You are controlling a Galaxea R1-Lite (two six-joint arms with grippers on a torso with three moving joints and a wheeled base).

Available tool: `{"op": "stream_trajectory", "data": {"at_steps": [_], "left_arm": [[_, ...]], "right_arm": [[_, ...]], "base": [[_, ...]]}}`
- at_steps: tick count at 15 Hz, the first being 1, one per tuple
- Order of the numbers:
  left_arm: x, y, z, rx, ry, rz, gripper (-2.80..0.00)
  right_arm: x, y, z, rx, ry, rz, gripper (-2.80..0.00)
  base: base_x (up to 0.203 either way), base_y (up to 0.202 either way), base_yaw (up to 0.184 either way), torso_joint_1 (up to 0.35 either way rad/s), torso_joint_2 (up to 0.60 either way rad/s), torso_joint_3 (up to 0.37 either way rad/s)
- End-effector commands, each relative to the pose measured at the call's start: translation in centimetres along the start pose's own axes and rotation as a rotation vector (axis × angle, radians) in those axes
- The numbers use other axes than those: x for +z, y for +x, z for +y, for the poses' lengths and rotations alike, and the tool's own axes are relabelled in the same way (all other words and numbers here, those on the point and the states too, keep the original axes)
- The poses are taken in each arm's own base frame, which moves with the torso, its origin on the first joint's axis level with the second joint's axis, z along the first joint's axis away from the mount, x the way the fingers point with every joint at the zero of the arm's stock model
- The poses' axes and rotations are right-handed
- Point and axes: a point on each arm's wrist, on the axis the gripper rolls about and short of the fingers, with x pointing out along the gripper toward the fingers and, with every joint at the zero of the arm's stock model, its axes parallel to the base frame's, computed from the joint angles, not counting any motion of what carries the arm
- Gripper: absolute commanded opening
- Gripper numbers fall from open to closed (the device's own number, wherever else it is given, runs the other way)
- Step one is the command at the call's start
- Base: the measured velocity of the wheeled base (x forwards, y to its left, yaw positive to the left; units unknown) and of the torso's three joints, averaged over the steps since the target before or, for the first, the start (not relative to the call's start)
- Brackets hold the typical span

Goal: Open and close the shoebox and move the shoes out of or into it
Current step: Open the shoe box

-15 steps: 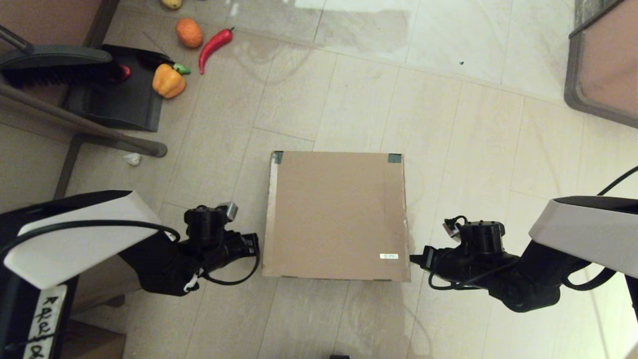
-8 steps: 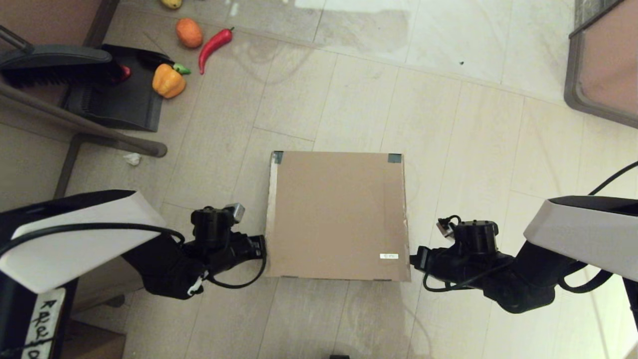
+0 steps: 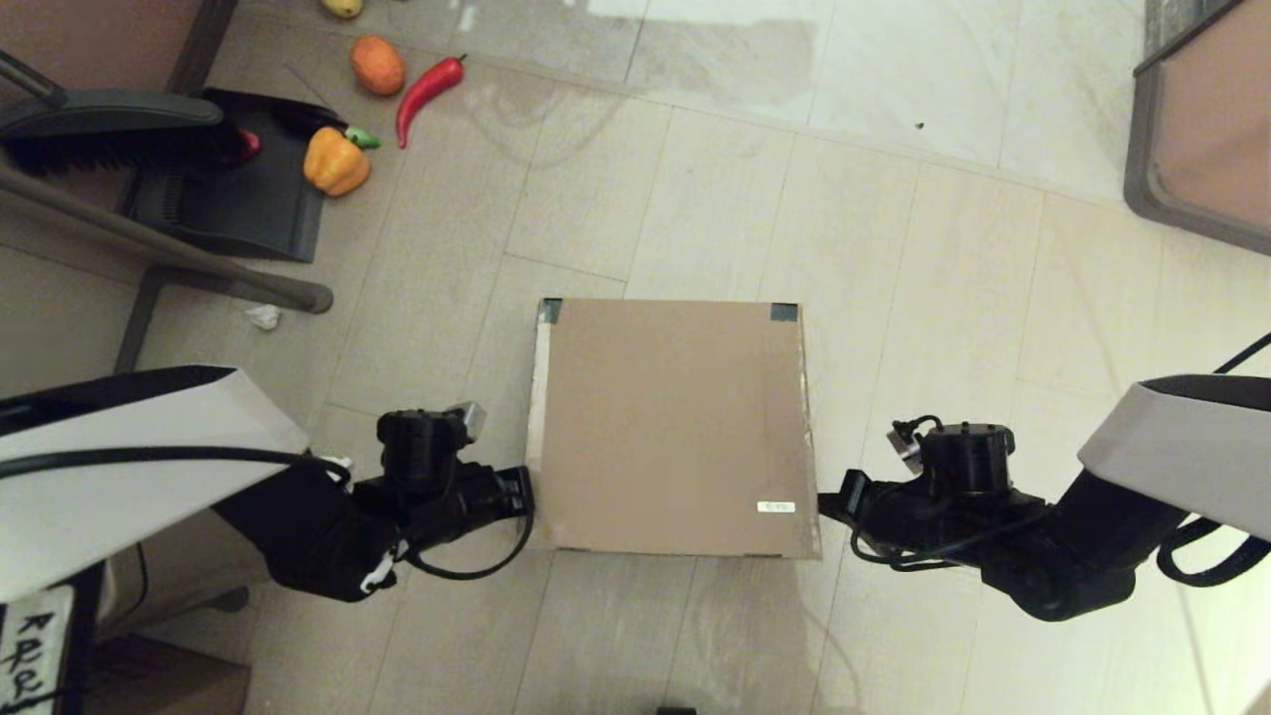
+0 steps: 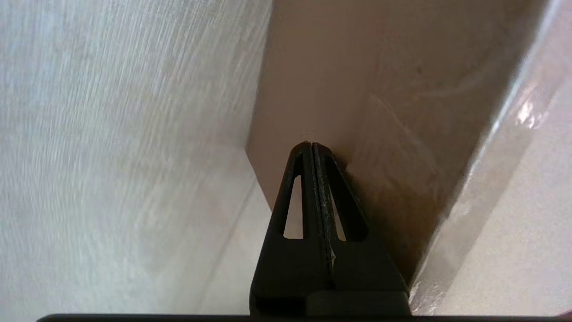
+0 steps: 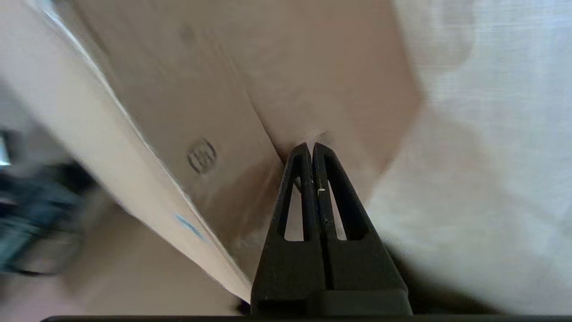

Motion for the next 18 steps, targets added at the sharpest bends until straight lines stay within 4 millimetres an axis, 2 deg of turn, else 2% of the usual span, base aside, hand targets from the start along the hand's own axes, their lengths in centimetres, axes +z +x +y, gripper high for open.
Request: {"op": "stream_trajectory", "data": {"at_steps": [1,5,9,13,18], "left_arm": [[1.1,-1.6,-0.7,-0.016,-0.007,-0.037,-2.8],[2.0,-2.9,-1.1,-0.025,-0.006,-0.066,-2.8],[3.8,-5.0,-2.0,-0.041,-0.059,-0.097,-2.8],[5.9,-7.2,-3.0,-0.061,-0.157,-0.128,-2.8],[7.9,-8.0,-3.7,-0.078,-0.16,-0.167,-2.8]], "right_arm": [[0.8,-1.2,1.7,0.05,0.013,-0.025,-2.8],[1.3,-2.6,3.2,0.105,0.09,-0.026,-2.8],[1.5,-5.3,5.8,0.236,0.222,0.061,-2.8],[0.3,-6.7,5.8,0.258,0.271,0.142,-2.8],[-0.4,-8.5,6.5,0.286,0.264,0.172,-2.8]], "base": [[0.0,0.0,0.0,0.0,0.0,0.0],[0.0,0.0,0.0,0.0,0.0,0.0],[0.0,0.0,0.0,0.0,0.0,0.0],[0.0,0.0,0.0,0.0,0.0,0.0],[0.0,0.0,0.0,0.0,0.0,0.0]]}}
